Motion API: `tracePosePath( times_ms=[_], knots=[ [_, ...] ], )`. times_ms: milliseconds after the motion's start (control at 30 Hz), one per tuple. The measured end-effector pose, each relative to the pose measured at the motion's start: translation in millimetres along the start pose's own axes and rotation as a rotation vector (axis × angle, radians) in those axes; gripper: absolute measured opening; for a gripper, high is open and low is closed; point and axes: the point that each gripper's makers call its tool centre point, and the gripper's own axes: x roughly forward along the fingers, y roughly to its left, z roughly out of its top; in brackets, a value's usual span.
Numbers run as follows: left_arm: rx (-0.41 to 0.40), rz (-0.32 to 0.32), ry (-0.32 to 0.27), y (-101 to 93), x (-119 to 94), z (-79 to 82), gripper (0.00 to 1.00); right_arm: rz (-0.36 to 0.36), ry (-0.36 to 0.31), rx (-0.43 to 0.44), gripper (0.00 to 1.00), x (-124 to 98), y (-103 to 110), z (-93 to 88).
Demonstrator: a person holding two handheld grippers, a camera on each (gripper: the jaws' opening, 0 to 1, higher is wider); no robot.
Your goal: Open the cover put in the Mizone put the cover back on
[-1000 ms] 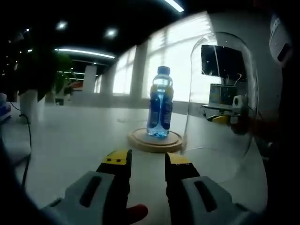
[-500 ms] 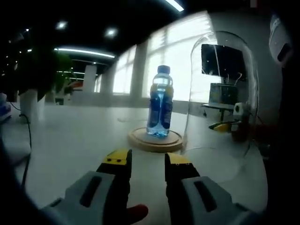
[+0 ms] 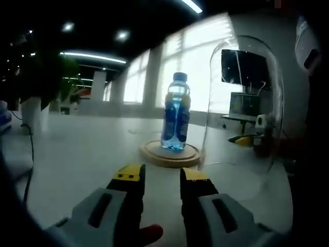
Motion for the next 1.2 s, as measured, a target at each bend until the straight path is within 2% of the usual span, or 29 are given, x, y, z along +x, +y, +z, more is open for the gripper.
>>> tracePosePath(
  times_ms=[300,367,500,600,667,800,900,1033,1133,1200],
  knots=[
    [0.013,-0.026,-0.023,-5.3,-4,6.0,0.26,0.028,-0.004,0.010,0.24,0,5,2.3],
    [0.003,-0.036,-0.037,-5.6,-5,10.0,0.27,0.039,0.017,-0.010,0.25,1,8,0.3],
    [-0.034,-0.081,-0.037,-9.0,-4,14.5,0.31,0.070,0.030,-0.028,0.27,3,14,0.3],
    [0.016,-0.133,0.008,-19.1,-5,9.7,0.35,0.096,0.028,-0.015,0.28,3,17,3.7],
    [0.014,-0.164,0.009,-25.9,-6,12.0,0.39,0.109,0.029,-0.023,0.30,2,18,6.4],
    [0.020,-0.245,0.011,-39.9,-10,16.3,0.46,0.199,0.035,-0.073,0.32,-5,30,12.2],
    [-0.010,-0.342,-0.007,-56.4,-16,25.1,0.50,0.292,0.033,-0.075,0.33,-11,42,17.7],
    [0.004,-0.398,0.003,-68.1,-18,31.7,0.52,0.450,0.020,-0.062,0.38,-20,66,30.3],
    [-0.003,-0.446,0.002,-76.9,-17,36.0,0.54,0.487,0.001,-0.052,0.43,-18,71,39.4],
    [-0.005,-0.457,-0.002,-79.2,-14,38.8,0.55,0.511,-0.005,-0.048,0.44,-15,74,44.6]
  ],
)
